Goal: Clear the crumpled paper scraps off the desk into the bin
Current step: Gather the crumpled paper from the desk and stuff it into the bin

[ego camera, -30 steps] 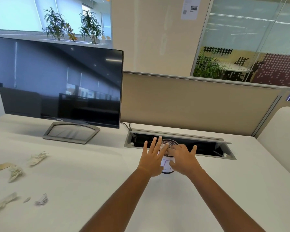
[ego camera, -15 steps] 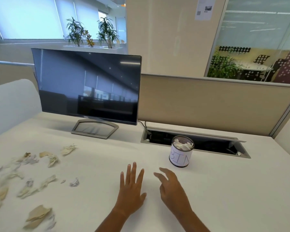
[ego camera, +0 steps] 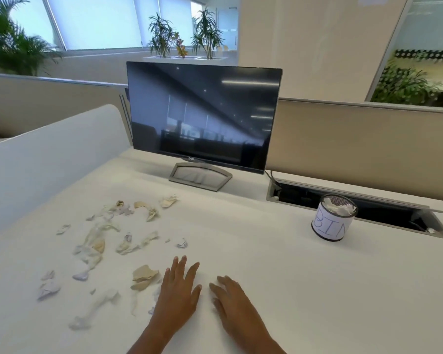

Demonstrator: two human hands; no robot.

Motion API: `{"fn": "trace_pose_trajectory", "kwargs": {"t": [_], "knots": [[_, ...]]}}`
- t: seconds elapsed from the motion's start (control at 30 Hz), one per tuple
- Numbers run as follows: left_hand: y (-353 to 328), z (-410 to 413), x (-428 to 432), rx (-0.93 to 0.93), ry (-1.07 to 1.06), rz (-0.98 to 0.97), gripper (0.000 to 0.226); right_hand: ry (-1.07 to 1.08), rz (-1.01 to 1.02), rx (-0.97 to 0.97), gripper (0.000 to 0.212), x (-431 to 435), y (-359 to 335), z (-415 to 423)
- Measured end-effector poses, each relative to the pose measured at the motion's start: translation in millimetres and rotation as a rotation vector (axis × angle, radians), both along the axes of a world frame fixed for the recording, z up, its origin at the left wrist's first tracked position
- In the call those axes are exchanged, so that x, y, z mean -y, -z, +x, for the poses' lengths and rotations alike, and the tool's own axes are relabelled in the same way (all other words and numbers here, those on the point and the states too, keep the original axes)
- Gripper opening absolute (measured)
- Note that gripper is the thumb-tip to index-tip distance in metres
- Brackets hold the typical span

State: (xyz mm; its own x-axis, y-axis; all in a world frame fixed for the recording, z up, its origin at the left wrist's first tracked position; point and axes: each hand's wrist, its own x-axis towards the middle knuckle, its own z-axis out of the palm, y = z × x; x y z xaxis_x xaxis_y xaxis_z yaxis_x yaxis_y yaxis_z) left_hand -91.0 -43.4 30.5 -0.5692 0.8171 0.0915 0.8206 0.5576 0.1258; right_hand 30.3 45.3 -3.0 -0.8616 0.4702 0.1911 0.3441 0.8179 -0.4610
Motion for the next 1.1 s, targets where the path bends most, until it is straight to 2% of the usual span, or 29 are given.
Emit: {"fn": "trace_pose_trajectory", "kwargs": {"t": [0.07,0.1,0.13,0.2,0.4,0.53,0.73,0.8,0.9,0.93,1.0,1.1], "knots": [[3,-8,18,0.019,-0.02,0.047,0.066,0.0,0.109,0.004,0.082,20,-5,-5],[9,-13,26,0.051,-0.025,0.062,0.049,-0.025,0.16,0.035,0.081,28,-2,-7],[14,-18,35,0.13,-0.034,0.047,0.043,-0.07,0.197,0.055,0.078,35,-4,-9],[20,-24,47,0.211,-0.063,0.076,0.043,-0.201,0.223,0.093,0.069,45,-7,-9],[25,-24,70,0.185,-0.11,0.198,0.034,-0.563,0.237,0.039,0.041,55,-6,-8],[19,-19,79,0.151,-0.108,0.282,0.028,-0.682,0.274,-0.008,0.025,53,-6,-11],[11,-10,99,0.161,-0.013,0.233,0.04,-0.54,0.245,-0.091,0.007,42,1,-11],[16,-12,107,0.22,0.048,0.192,0.05,-0.446,0.206,-0.057,0.011,34,-3,-11],[29,-19,114,0.268,0.208,-0.004,0.071,-0.308,0.083,-0.017,0.009,20,-1,-11],[31,-20,114,0.266,0.25,-0.073,0.073,-0.258,0.02,-0.014,0.016,14,2,-12],[33,-20,113,0.262,0.272,-0.102,0.068,-0.133,-0.124,-0.054,0.027,7,5,-10],[35,-18,110,0.295,0.238,0.049,0.037,0.006,-0.282,-0.074,0.03,1,0,-8]]}}
